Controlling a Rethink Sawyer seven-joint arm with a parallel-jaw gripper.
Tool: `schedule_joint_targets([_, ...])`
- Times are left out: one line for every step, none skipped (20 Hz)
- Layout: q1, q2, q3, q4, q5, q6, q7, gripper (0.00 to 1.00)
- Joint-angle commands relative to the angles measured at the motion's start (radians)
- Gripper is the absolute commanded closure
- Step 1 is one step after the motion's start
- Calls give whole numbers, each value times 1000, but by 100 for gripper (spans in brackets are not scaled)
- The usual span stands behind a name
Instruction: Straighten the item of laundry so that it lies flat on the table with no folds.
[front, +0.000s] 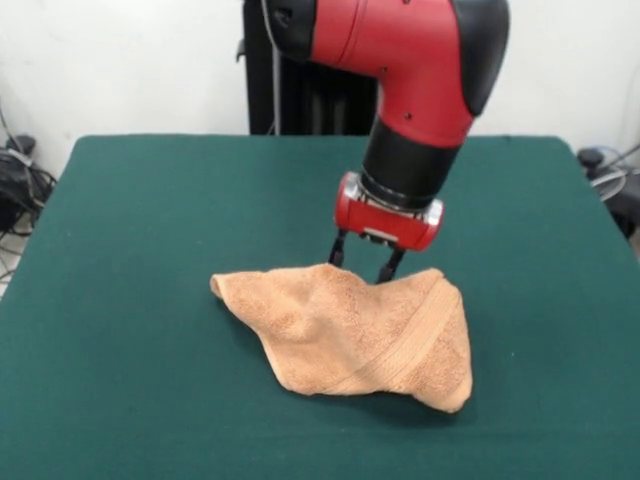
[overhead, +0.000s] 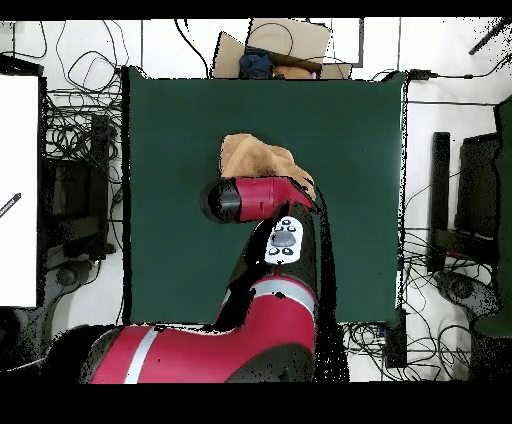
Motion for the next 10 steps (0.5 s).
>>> schedule_joint_targets([-40,92,139,-161,-10,105,-50,0])
schedule_joint_targets([-42,100,140,-173,-12,103,-49,0])
schedule_joint_targets([-38,106,137,-186,-13,107,-45,0])
schedule_joint_targets([-37,114,135,-198,-14,107,-39,0])
schedule_joint_targets([-33,124,131,-218,-14,114,-36,0])
schedule_joint_targets([-32,131,129,-231,-15,111,-30,0])
schedule_joint_targets([-27,142,126,-254,-14,121,-25,0])
schedule_joint_targets([-24,153,122,-274,-14,128,-21,0])
schedule_joint_targets([-21,170,118,-304,-12,139,-18,0])
schedule_joint_targets([-18,186,115,-334,-11,150,-16,0])
